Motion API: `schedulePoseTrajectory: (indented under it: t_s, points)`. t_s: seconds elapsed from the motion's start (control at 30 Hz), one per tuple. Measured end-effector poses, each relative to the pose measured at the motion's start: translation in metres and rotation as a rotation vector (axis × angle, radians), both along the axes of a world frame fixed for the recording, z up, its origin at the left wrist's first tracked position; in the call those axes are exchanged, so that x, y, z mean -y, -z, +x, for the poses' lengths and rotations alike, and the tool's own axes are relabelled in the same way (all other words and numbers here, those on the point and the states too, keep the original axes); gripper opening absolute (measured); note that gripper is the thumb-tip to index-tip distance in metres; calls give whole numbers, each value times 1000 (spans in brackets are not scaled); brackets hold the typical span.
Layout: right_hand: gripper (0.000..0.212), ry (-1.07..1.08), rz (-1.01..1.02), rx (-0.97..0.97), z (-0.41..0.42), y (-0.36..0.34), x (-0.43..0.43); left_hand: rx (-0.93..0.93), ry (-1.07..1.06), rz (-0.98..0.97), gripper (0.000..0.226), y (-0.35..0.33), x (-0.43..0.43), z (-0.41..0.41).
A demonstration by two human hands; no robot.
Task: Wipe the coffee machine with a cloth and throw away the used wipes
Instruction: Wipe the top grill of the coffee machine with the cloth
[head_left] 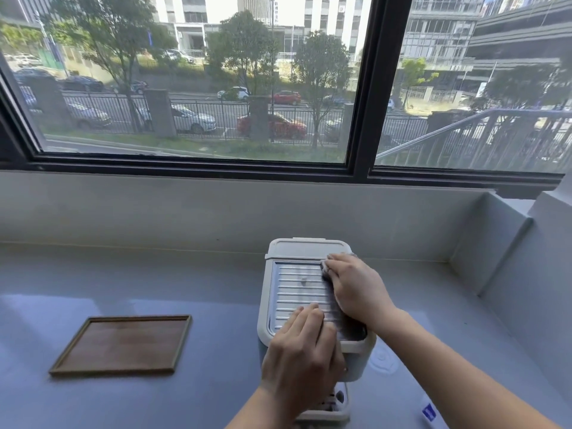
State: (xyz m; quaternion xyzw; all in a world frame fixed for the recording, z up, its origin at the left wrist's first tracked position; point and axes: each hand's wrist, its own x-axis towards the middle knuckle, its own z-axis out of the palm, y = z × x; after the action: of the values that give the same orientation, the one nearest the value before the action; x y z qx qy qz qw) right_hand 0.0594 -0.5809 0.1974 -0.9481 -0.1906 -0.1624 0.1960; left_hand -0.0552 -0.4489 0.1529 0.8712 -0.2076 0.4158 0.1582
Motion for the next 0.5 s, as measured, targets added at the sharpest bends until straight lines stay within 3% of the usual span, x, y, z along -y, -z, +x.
schedulePoseTrajectory:
  t_s: [0.13, 0.2, 0.37, 0.43, 0.5]
  points:
    - [21, -175, -66, 95, -43, 11, -3, 9, 55, -29, 13, 1, -3, 0]
    - [21, -161, -66, 113, -46, 10, 6, 5, 83, -76, 17, -3, -4, 0]
    - [15, 76, -54, -45, -24, -8, -1, -110, 60, -229, 6, -13, -4, -7]
    - [19, 34, -92, -65, -33, -6, -12, -171, 69, -328, 14, -19, -5, -8]
    - [28, -74, 40, -207, -46, -4, -15, -215, 90, -436, 19, -24, -7, -9]
